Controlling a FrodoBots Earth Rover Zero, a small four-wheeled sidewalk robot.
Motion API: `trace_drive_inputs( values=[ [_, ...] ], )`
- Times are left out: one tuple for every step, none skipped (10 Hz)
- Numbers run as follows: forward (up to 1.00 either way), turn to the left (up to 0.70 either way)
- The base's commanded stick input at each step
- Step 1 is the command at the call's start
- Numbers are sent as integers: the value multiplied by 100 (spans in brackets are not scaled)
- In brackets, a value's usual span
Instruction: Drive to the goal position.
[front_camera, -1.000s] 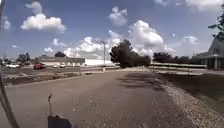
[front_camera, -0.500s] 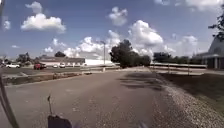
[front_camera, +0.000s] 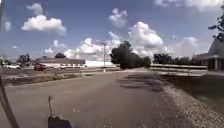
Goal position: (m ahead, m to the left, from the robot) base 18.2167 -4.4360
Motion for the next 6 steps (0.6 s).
trace_drive_inputs(
  values=[
    [70, 0],
    [70, 0],
    [70, 0],
    [70, 0],
    [57, 0],
    [17, 0]
  ],
)
